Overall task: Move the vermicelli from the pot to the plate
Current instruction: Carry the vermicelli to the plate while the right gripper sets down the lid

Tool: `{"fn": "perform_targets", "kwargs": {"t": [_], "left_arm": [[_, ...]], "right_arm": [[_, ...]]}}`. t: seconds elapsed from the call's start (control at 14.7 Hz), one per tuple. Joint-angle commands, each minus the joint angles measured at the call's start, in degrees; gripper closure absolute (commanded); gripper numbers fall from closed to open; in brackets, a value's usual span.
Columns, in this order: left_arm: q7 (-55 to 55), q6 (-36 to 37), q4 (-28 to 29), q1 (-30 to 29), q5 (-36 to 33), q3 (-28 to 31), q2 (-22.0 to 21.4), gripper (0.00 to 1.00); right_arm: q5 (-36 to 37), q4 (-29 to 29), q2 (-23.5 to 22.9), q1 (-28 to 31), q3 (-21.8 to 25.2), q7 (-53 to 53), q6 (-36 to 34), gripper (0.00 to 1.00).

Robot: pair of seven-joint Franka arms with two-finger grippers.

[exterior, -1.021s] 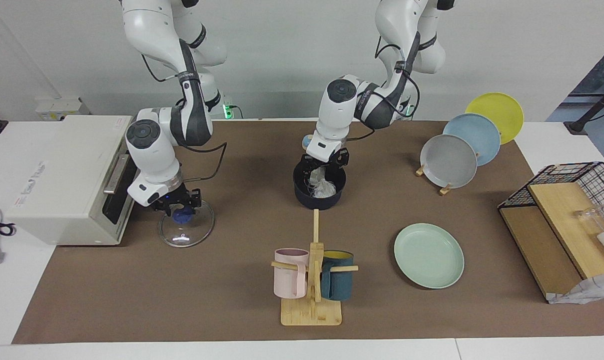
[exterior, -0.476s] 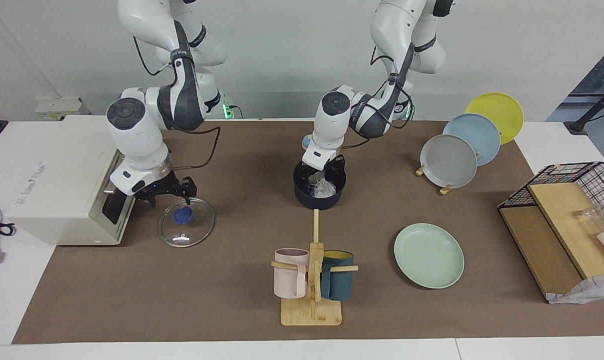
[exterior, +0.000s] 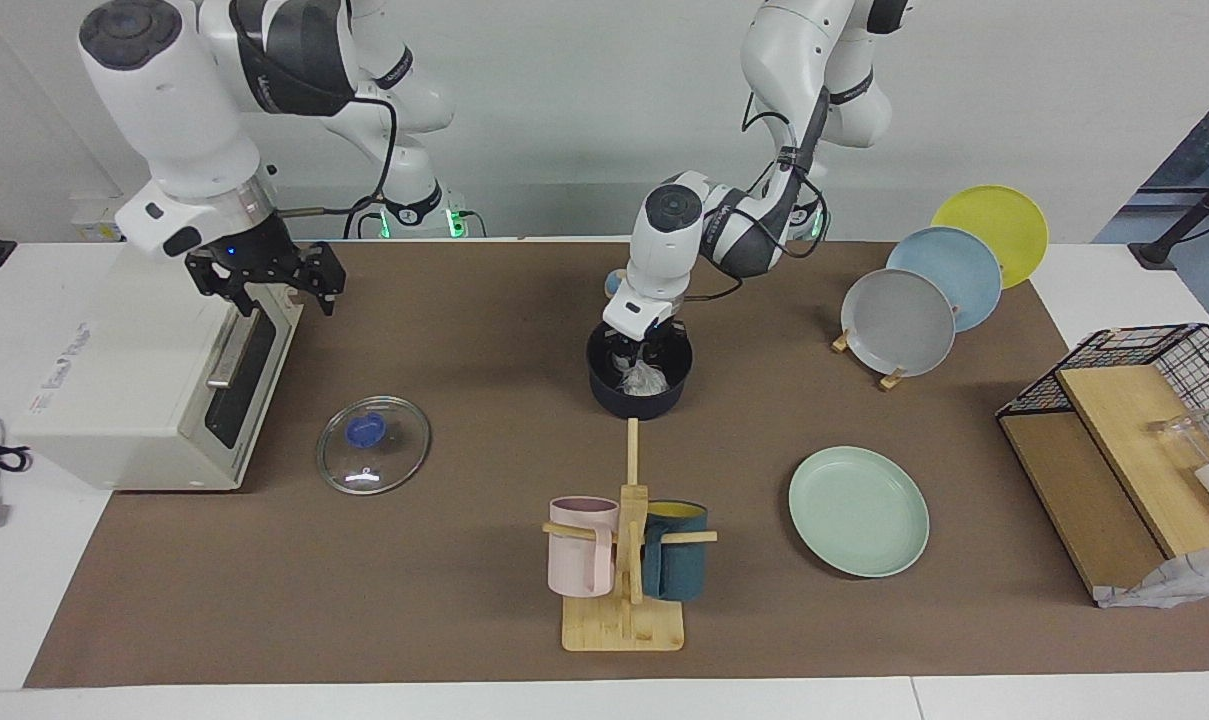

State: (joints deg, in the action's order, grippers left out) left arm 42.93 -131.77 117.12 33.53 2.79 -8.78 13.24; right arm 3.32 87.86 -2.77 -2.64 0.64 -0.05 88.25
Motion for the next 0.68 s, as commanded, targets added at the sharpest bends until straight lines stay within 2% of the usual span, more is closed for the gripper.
{"fn": "perform_targets", "kwargs": {"t": [0.0,0.41,0.61], "left_arm": [[-2.0,4.6,-2.1,0.0,0.1,1.0,-2.6,1.00],[-2.9,20.1,-11.5,-2.8,0.5,1.2,-6.3,1.00],[-7.4,29.4,-21.2,-7.2,0.9,1.4,-5.7,1.00]], "right_arm": [[-1.1,-3.0,-0.5,0.1,-0.6,-0.5,-3.4,0.00],[-1.6,-0.6,0.8,0.2,-0.2,-0.5,-3.4,0.00],[-1.6,-0.2,2.3,0.2,-0.2,-0.7,-4.4,0.00]]}}
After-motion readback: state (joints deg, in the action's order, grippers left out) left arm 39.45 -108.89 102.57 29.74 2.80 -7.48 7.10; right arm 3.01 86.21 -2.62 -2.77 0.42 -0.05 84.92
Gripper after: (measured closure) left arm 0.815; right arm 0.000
